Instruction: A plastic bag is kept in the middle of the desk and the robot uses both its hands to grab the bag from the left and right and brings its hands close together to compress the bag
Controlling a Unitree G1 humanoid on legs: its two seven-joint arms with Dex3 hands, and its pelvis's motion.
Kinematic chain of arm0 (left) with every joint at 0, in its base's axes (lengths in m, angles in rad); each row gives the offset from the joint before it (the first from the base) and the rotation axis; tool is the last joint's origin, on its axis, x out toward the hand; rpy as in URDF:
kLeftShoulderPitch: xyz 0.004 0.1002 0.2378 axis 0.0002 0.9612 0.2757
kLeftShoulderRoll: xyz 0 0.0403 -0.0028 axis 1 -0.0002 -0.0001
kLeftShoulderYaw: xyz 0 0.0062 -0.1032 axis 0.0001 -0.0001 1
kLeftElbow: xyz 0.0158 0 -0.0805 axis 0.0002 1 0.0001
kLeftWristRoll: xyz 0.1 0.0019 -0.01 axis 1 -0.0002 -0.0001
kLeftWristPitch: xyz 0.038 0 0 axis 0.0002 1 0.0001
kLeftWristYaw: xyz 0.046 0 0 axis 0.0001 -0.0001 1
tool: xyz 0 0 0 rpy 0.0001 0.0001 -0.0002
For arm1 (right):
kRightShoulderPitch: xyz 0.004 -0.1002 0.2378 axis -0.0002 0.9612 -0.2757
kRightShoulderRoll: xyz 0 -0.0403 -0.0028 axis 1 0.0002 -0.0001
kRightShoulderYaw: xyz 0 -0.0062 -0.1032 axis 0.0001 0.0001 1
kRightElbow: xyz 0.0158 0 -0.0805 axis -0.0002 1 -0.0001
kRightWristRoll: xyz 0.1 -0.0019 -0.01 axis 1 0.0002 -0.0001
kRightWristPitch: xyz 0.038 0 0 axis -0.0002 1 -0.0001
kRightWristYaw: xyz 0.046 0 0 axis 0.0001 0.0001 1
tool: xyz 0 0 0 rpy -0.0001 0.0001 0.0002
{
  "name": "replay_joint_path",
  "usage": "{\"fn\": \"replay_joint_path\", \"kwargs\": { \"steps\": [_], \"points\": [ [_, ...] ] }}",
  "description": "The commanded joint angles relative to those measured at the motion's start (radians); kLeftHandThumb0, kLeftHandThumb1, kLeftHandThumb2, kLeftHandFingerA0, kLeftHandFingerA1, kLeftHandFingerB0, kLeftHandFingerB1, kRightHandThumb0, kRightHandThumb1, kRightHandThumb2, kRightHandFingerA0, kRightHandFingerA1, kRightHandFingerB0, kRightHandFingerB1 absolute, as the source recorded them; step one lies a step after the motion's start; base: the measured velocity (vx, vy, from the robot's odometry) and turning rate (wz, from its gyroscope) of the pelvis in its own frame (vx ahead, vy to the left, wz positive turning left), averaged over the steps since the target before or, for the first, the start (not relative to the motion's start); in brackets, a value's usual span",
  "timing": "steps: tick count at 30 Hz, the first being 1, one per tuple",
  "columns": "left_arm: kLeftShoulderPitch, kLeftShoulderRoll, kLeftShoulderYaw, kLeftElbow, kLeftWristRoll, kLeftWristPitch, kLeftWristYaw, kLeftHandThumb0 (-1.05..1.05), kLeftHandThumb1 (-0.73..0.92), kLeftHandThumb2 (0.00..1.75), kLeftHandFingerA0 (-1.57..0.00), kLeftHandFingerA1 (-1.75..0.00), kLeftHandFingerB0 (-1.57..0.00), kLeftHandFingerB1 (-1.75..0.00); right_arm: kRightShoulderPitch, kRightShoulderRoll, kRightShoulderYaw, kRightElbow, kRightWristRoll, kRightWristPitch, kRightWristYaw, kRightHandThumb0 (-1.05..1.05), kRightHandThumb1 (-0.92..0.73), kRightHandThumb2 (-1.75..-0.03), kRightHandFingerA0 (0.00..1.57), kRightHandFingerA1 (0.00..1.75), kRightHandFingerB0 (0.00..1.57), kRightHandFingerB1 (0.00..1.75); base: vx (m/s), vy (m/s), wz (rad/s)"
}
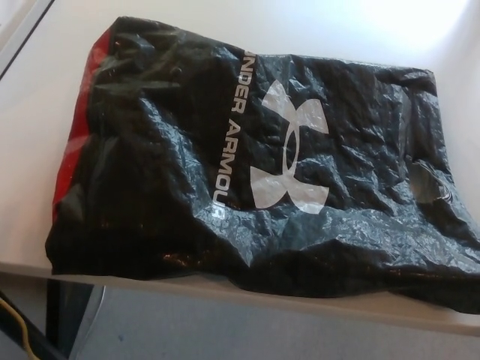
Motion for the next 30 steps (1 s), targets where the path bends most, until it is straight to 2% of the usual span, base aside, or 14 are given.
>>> {"fn": "replay_joint_path", "kwargs": {
  "steps": [1, 4, 18, 23, 30],
  "points": [
    [0.022, -0.007, -0.023, -0.068, 0.011, -0.019, 0.037, -0.70, 0.85, 0.66, -0.32, -0.39, -0.31, -0.33, 0.015, 0.014, -0.002, 0.006, 0.009, -0.031, -0.008, -0.69, -0.69, -0.62, 0.20, 0.36, 0.21, 0.32, 0.00, 0.000, 0.00],
    [0.019, -0.003, -0.035, -0.082, 0.015, -0.012, 0.047, -0.70, 0.85, 0.66, -0.32, -0.39, -0.31, -0.33, 0.021, 0.018, -0.003, 0.021, 0.000, -0.046, -0.015, -0.68, -0.71, -0.61, 0.23, 0.36, 0.20, 0.30, 0.00, 0.000, 0.00],
    [0.009, 0.018, -0.047, -0.063, 0.001, -0.025, 0.037, -0.71, 0.85, 0.66, -0.33, -0.40, -0.31, -0.33, 0.057, 0.023, -0.002, 0.039, 0.001, -0.057, -0.014, -0.73, -0.72, -0.62, 0.22, 0.35, 0.20, 0.30, 0.00, 0.000, 0.00],
    [0.025, 0.013, -0.044, -0.088, -0.014, 0.013, 0.040, -0.71, 0.86, 0.66, -0.33, -0.38, -0.31, -0.32, 0.047, 0.029, -0.004, 0.059, 0.019, -0.087, 0.002, -0.70, -0.71, -0.60, 0.22, 0.35, 0.21, 0.30, 0.00, 0.000, 0.00],
    [0.046, 0.015, -0.043, -0.068, -0.011, -0.030, 0.022, -0.67, 0.88, 0.66, -0.32, -0.40, -0.28, -0.33, 0.057, 0.032, -0.001, 0.058, 0.012, -0.076, -0.008, -0.73, -0.71, -0.62, 0.23, 0.35, 0.20, 0.30, 0.00, 0.000, 0.00]
  ]
}}
